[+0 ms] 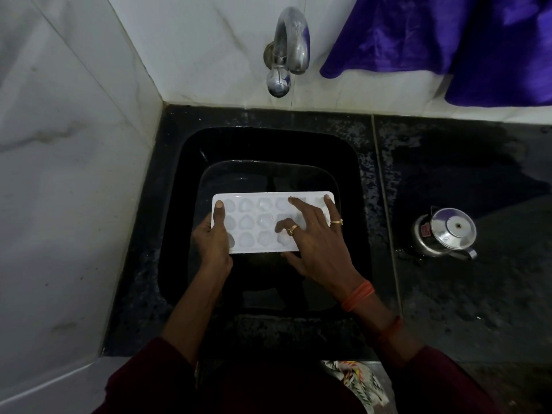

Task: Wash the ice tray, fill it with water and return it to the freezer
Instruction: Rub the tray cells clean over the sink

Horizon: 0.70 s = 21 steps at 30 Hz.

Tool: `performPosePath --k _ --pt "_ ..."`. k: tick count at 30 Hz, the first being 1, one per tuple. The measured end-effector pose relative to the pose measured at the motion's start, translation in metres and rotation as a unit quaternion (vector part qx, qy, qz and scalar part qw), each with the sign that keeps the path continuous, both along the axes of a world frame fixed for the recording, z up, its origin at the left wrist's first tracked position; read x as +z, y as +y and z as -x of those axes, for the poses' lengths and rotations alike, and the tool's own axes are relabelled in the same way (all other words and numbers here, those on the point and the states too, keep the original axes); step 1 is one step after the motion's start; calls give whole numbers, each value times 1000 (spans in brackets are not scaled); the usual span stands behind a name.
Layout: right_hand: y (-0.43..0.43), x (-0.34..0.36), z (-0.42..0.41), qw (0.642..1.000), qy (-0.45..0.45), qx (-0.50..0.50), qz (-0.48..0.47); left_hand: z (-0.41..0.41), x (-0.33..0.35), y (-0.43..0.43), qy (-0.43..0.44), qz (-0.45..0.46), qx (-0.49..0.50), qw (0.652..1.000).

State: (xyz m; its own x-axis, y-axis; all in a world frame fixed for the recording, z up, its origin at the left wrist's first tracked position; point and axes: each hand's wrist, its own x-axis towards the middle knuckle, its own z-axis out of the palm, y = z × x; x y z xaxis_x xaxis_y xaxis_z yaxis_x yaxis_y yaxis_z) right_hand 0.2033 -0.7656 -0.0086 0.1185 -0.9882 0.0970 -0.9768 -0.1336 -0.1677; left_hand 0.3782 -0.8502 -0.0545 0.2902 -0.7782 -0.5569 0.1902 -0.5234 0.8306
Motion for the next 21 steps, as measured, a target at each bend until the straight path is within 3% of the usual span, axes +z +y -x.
performPosePath --k 13,21 --pt "-2 -5 -7 996 67 60 2 6 3 4 11 7 -6 1000" --pt "-4 -2 -7 997 51 49 33 5 4 4 16 2 -4 1000"
